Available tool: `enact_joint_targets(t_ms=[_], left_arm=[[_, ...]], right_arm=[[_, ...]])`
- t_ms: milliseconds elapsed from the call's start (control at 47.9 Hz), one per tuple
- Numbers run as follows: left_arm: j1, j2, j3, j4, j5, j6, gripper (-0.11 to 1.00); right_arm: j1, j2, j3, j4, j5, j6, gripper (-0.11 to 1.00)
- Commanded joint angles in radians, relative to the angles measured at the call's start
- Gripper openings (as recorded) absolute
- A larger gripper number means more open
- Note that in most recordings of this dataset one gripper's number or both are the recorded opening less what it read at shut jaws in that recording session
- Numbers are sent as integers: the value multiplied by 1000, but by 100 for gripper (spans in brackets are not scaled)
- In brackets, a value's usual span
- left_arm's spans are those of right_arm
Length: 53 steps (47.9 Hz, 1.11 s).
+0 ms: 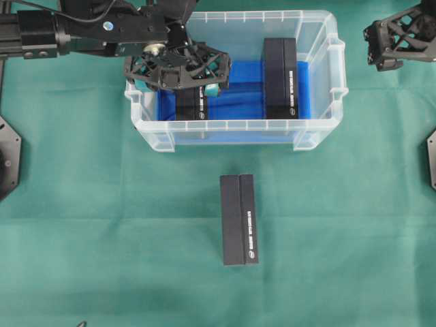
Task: Take out the box from the case.
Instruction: 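Lower the left gripper around the left box and close on it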
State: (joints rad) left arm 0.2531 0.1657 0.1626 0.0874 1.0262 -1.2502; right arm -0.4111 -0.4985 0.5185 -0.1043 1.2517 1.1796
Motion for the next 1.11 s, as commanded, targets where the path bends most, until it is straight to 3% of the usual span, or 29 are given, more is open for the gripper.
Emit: enact_joint_targets(t_ms=[0,334,397,480,1086], left_arm=[[11,-14,8,5,3,3,92],[11,-12,0,-9,3,2,88],[9,-12,-5,-20,3,-9,80],[5,-14,-11,-20,2,-34,61],[-6,-25,-17,-20,-21,-78,60]], right_arm=[[-2,-8,-9,-2,-5,-2,85],[-2,-9,-9,-2,-5,-2,85],[-2,-9,-9,-2,-5,-2,85],[-2,-9,-9,-2,-5,-2,85],[-2,-12,-8,-2,-5,-15,85]])
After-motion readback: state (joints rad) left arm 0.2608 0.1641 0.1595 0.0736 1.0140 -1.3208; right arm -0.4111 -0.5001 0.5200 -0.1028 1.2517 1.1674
